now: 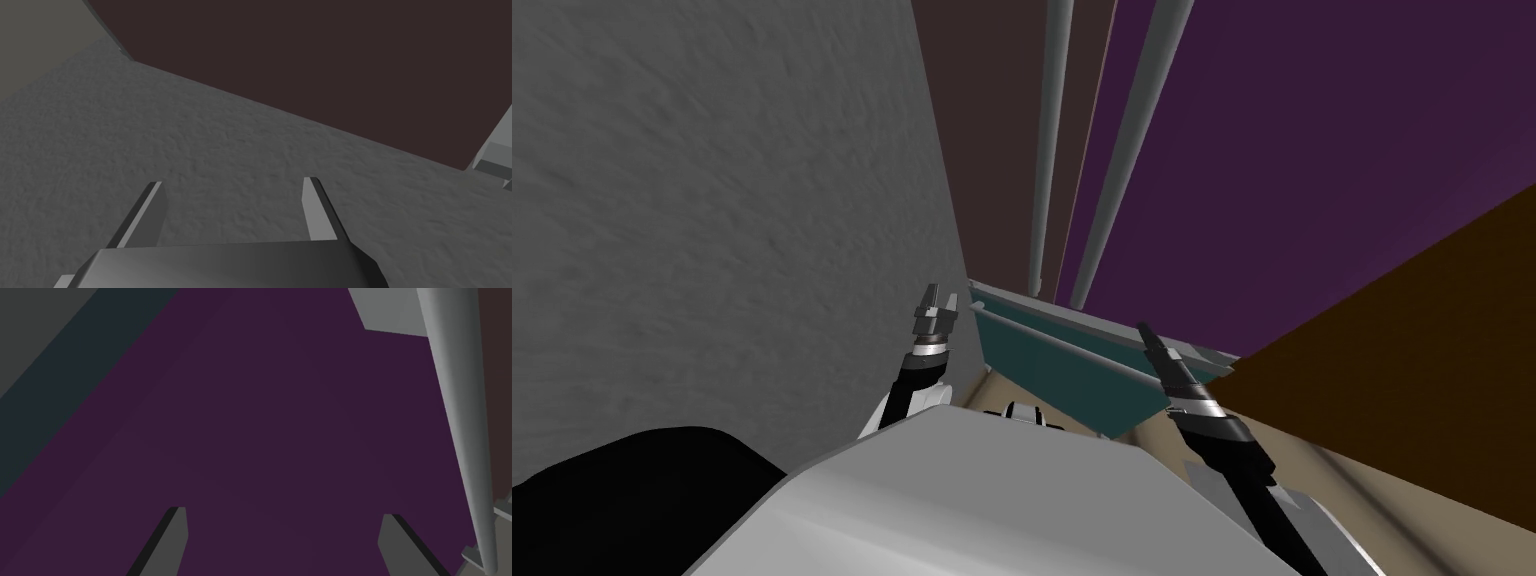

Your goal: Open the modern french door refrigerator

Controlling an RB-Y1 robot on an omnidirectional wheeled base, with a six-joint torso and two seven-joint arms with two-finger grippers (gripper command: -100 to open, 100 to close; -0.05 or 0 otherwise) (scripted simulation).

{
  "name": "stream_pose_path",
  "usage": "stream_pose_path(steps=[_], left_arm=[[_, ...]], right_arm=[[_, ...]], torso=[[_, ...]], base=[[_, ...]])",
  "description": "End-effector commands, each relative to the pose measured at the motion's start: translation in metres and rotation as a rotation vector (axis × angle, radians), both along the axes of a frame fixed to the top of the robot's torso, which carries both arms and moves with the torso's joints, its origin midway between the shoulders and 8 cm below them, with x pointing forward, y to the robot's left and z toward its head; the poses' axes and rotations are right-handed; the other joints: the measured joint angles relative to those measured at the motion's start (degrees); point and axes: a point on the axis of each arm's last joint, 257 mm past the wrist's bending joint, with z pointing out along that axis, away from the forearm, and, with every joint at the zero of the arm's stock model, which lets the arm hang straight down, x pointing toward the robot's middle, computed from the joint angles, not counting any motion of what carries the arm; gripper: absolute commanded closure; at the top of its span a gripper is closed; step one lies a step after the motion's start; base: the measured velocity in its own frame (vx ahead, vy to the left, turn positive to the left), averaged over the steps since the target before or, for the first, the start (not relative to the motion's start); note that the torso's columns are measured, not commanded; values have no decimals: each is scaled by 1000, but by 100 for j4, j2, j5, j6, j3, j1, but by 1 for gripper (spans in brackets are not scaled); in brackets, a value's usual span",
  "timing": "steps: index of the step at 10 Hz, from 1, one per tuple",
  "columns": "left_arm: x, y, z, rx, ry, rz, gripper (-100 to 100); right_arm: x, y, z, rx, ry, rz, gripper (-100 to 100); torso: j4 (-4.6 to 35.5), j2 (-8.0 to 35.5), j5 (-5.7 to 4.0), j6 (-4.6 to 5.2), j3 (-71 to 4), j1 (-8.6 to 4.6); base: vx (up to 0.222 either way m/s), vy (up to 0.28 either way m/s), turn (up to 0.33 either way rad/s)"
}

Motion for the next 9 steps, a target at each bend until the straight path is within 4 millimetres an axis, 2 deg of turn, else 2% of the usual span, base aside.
stream_pose_path(steps=[1,9], left_arm=[[0,0,0,0,0,0,0],[0,0,0,0,0,0,0]], right_arm=[[-2,-5,-2,-172,27,-38,-100],[-1,-26,-9,-664,89,-132,-100]], torso=[[2,8,1,0,4,2],[4,11,-2,1,8,-5]], base=[[67,140,-74],[53,112,-65]])
